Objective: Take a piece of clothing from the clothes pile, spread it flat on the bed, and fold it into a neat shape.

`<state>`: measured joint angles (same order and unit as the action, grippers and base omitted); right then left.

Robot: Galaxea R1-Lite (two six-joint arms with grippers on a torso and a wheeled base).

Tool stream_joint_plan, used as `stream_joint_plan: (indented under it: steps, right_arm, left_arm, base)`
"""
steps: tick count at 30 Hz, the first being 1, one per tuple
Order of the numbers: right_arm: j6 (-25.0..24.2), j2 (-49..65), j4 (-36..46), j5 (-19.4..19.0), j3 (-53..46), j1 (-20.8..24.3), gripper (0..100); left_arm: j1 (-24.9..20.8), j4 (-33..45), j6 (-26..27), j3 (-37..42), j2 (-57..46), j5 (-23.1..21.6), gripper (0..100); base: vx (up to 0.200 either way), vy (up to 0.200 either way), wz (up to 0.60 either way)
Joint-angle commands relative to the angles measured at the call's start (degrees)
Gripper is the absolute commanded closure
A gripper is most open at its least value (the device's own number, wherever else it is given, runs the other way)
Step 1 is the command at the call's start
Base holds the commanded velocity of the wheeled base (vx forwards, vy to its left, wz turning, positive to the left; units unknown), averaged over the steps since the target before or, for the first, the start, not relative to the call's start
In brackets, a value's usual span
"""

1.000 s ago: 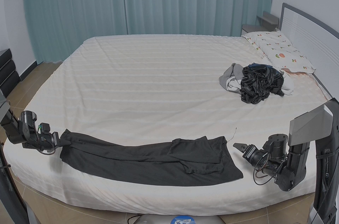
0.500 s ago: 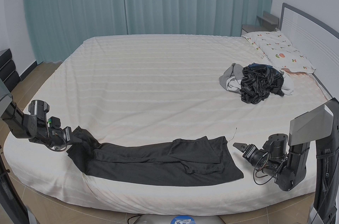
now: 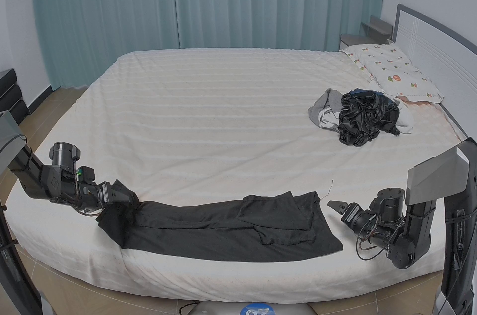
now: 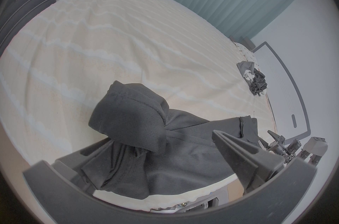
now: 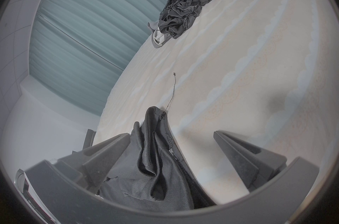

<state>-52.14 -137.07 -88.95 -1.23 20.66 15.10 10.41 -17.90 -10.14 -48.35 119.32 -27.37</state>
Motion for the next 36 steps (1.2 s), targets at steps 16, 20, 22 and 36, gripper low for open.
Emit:
stream_joint_plan:
  steps: [16,20,22,36]
  right_arm:
    - [0.1,-0.3,-0.8,0.1,0.0,0.2,0]
    - [0.2,-0.3,-0.8,0.1,0.0,0.2,0]
    - [0.2,-0.3,-0.8,0.1,0.0,0.2,0]
    - [0.2,-0.1,-0.8,0.3,0.0,0.2,0]
  left_arm:
    - [-1.0,-7.9,0.3,1.9,4.3,5.9,0]
    - [-1.7,-9.4,0.2,2.7,3.9,7.7,100]
    - [-1.9,-9.3,0.2,3.3,3.5,8.7,100]
    - [-2.9,-9.4,0.2,6.0,-2.0,9.9,100]
  base:
    - [0.0,0.0,0.0]
    - [0.0,0.0,0.0]
    - [0.0,0.0,0.0]
    - [0.0,0.0,0.0]
